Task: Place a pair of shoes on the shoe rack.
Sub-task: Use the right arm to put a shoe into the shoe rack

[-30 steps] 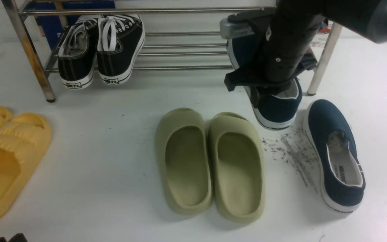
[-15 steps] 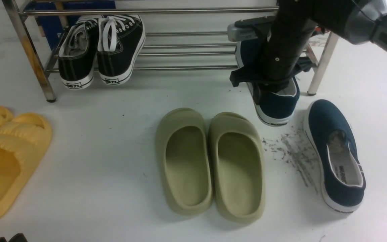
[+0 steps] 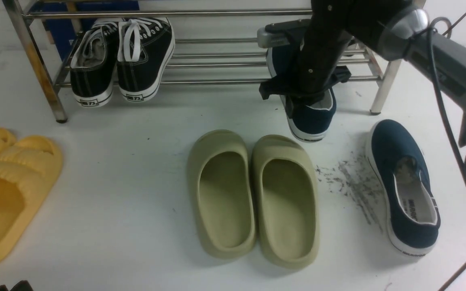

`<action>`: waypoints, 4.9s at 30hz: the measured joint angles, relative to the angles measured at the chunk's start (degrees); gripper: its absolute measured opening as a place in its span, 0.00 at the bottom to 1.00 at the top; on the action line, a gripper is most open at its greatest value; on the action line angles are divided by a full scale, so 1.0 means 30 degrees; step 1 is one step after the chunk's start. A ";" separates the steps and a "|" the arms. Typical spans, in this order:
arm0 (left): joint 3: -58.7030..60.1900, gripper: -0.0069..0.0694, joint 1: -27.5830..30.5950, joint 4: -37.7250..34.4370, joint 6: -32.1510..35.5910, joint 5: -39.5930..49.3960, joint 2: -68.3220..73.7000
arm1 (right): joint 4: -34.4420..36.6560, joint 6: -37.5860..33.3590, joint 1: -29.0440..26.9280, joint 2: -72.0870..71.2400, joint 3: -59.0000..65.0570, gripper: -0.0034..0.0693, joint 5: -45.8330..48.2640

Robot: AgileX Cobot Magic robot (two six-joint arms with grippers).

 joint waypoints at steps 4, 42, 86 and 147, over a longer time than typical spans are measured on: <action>0.0000 0.40 0.0000 0.0000 0.0000 0.0000 0.0000 | 0.0021 0.0000 0.0000 0.0718 -0.0977 0.11 0.0000; 0.0000 0.40 0.0000 0.0000 0.0000 0.0000 -0.0015 | 0.0400 0.0722 -0.0581 0.1068 -0.2025 0.31 -0.3298; 0.0000 0.40 0.0000 0.0000 0.0000 0.0000 -0.0015 | -0.0401 -0.0848 -0.0449 -0.0517 -0.1264 0.51 -0.0359; 0.0000 0.40 0.0000 0.0000 0.0000 0.0000 -0.0015 | -0.0641 -0.3584 -0.0037 0.0705 -0.4209 0.12 0.0013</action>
